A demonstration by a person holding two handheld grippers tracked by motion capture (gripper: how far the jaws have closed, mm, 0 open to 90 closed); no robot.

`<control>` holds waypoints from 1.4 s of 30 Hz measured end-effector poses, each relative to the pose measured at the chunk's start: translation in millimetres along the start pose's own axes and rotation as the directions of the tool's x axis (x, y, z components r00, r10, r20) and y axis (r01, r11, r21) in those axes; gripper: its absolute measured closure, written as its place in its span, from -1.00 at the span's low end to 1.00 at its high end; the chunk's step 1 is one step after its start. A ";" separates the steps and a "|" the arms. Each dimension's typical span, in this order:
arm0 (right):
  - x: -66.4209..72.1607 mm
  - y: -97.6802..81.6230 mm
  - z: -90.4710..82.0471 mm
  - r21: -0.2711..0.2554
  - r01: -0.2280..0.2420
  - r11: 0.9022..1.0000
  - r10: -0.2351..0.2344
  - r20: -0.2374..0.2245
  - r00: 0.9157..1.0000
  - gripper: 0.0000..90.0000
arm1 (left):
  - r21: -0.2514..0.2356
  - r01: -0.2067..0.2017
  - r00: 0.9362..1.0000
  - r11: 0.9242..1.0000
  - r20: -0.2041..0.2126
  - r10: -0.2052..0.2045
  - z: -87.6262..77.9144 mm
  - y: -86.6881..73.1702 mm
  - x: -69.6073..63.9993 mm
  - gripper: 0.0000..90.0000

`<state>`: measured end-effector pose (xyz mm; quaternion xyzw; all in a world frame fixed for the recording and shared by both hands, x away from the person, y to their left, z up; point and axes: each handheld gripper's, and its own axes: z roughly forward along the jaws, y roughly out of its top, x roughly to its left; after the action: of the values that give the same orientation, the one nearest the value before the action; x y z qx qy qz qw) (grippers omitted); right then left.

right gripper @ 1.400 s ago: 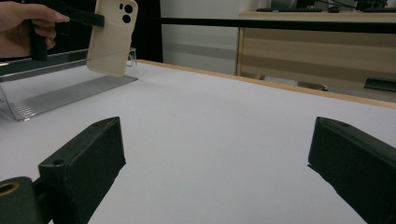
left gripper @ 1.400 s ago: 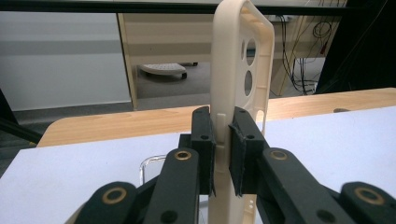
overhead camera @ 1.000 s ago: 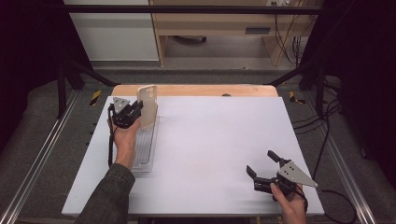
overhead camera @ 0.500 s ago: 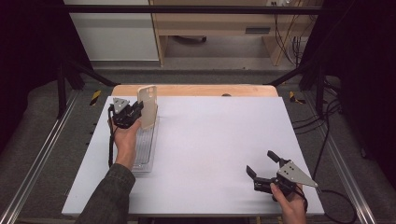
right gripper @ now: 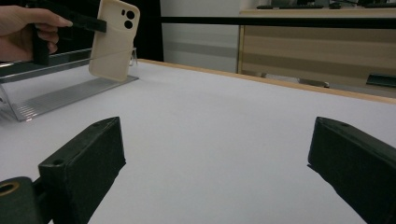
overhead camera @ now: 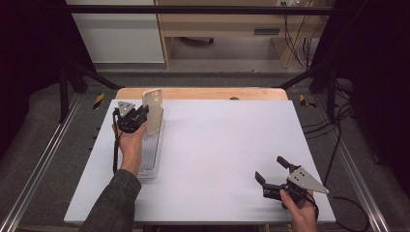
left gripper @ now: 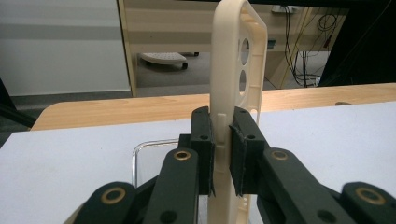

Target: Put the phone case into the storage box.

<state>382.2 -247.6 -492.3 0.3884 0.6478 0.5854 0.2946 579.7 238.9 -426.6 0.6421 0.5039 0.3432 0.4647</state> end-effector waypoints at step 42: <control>-1.6 0.1 -1.1 -0.001 -0.022 1.000 0.022 -0.005 1.000 -0.92 | 0.072 0.014 0.995 0.997 -0.101 -0.006 8.2 9.1 -2.5 0.77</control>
<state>382.1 -249.6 -492.2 0.3938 0.6439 0.5898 0.2869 589.4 233.9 -420.7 0.6381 0.5420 0.3541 0.4167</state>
